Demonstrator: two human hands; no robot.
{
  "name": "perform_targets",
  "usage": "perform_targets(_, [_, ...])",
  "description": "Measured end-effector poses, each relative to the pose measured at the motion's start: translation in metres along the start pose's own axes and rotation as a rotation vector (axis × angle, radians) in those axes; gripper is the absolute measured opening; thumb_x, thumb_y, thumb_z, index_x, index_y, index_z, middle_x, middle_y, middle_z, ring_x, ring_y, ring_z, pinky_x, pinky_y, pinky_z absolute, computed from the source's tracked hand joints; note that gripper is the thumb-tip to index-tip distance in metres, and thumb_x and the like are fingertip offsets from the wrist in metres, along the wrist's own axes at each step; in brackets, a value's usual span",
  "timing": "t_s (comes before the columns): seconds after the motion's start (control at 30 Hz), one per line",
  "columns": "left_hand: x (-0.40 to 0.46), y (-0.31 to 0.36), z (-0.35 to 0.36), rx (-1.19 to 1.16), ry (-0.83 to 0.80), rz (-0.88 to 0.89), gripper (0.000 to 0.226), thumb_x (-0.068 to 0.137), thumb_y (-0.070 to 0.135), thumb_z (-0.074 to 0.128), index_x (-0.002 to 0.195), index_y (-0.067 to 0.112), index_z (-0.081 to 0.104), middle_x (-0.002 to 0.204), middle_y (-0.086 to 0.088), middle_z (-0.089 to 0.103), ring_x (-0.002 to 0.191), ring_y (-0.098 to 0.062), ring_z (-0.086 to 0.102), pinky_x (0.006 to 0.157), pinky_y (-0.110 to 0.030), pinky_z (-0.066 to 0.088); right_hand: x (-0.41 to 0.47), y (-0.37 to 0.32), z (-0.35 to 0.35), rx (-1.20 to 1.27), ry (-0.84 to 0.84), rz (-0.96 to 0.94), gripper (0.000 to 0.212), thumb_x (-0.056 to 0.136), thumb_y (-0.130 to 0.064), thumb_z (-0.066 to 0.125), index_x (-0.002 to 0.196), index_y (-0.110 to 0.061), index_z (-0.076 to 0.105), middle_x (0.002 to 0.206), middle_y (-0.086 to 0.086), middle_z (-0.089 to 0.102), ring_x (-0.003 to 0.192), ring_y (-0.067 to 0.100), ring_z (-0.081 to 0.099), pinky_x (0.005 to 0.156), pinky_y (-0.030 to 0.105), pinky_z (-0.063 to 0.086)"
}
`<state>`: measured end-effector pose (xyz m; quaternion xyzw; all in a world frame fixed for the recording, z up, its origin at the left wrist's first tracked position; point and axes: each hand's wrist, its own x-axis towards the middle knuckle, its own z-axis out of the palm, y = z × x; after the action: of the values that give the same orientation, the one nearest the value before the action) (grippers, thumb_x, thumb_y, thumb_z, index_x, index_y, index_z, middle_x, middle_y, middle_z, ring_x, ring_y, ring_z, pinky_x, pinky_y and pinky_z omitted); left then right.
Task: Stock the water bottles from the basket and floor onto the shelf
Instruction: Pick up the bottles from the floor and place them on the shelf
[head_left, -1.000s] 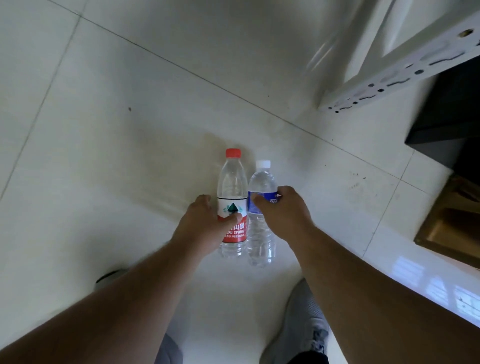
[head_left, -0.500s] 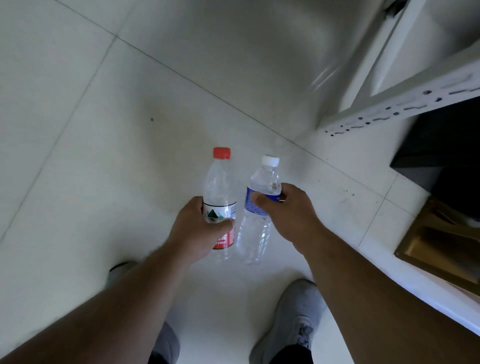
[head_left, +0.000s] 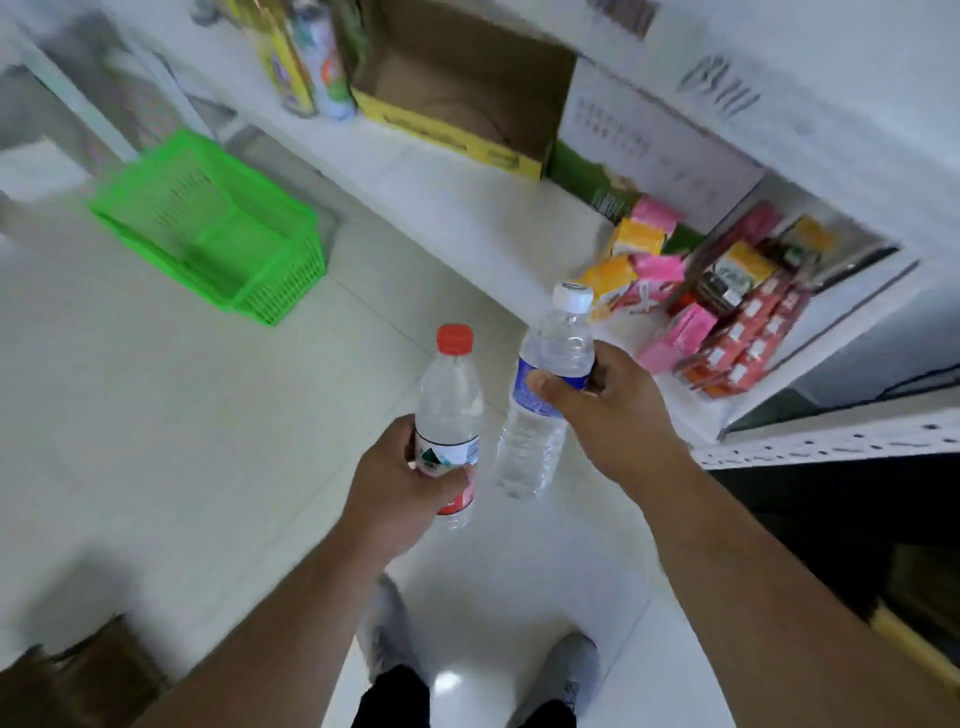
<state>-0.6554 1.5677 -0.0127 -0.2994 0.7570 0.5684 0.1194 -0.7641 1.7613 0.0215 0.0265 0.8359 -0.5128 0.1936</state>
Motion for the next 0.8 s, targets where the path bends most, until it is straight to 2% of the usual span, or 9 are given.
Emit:
perform_targets(0.1, [-0.058, 0.068, -0.059, -0.06, 0.04, 0.062, 0.041, 0.071, 0.011, 0.084, 0.098, 0.035, 0.064, 0.09, 0.021, 0.071, 0.08, 0.005, 0.066, 0.067, -0.014, 0.05, -0.043, -0.11, -0.019, 0.002, -0.001, -0.11, 0.033, 0.081, -0.037, 0.078, 0.111, -0.029, 0.067, 0.1, -0.015, 0.072, 0.09, -0.002, 0.067, 0.079, 0.019, 0.052])
perform_targets(0.2, [-0.11, 0.119, -0.116, -0.139, 0.081, 0.133, 0.046, 0.071, 0.003, 0.084, 0.101, 0.032, 0.066, 0.093, 0.02, 0.073, 0.079, 0.003, 0.068, 0.068, -0.014, 0.053, -0.087, -0.202, -0.026, -0.021, -0.009, -0.2, 0.034, 0.081, -0.035, 0.079, 0.112, -0.032, 0.065, 0.099, -0.021, 0.07, 0.088, -0.01, 0.064, 0.071, 0.009, 0.045])
perform_targets(0.37, [-0.166, 0.173, -0.202, -0.203, 0.126, 0.264, 0.044, 0.07, -0.008, 0.081, 0.102, 0.021, 0.069, 0.091, 0.008, 0.077, 0.078, -0.003, 0.07, 0.067, -0.013, 0.051, -0.135, -0.307, -0.005, -0.033, -0.015, -0.328, 0.04, 0.077, -0.043, 0.079, 0.115, -0.039, 0.065, 0.105, -0.023, 0.071, 0.094, -0.005, 0.066, 0.083, 0.025, 0.055])
perform_targets(0.47, [-0.185, 0.192, -0.25, -0.218, 0.157, 0.352, 0.041, 0.069, -0.005, 0.083, 0.102, 0.016, 0.07, 0.09, 0.003, 0.077, 0.077, -0.007, 0.07, 0.065, -0.012, 0.05, -0.153, -0.358, 0.019, -0.015, -0.008, -0.415, 0.035, 0.081, -0.036, 0.079, 0.112, -0.043, 0.063, 0.103, -0.027, 0.069, 0.092, -0.007, 0.065, 0.078, 0.019, 0.05])
perform_targets(0.53, [-0.189, 0.198, -0.277, -0.24, 0.185, 0.38, 0.041, 0.07, -0.005, 0.083, 0.103, 0.014, 0.069, 0.088, 0.004, 0.077, 0.073, -0.003, 0.07, 0.064, -0.012, 0.05, -0.16, -0.383, 0.034, -0.011, -0.008, -0.468, 0.034, 0.083, -0.035, 0.077, 0.113, -0.04, 0.064, 0.105, -0.024, 0.069, 0.094, -0.003, 0.066, 0.077, 0.018, 0.049])
perform_targets(0.7, [-0.188, 0.203, -0.332, -0.258, 0.259, 0.413, 0.042, 0.069, -0.001, 0.084, 0.103, 0.019, 0.068, 0.091, 0.011, 0.077, 0.077, 0.0, 0.07, 0.064, -0.009, 0.049, -0.158, -0.431, 0.071, 0.019, -0.006, -0.51, 0.038, 0.081, -0.038, 0.078, 0.117, -0.036, 0.065, 0.108, -0.017, 0.071, 0.097, 0.004, 0.068, 0.084, 0.028, 0.056])
perform_targets(0.8, [-0.176, 0.201, -0.355, -0.267, 0.296, 0.413, 0.043, 0.07, -0.001, 0.084, 0.104, 0.019, 0.068, 0.091, 0.013, 0.076, 0.074, 0.003, 0.068, 0.065, -0.008, 0.048, -0.148, -0.451, 0.09, 0.015, -0.018, -0.526, 0.037, 0.08, -0.04, 0.078, 0.115, -0.038, 0.065, 0.105, -0.019, 0.071, 0.094, 0.003, 0.068, 0.085, 0.031, 0.058])
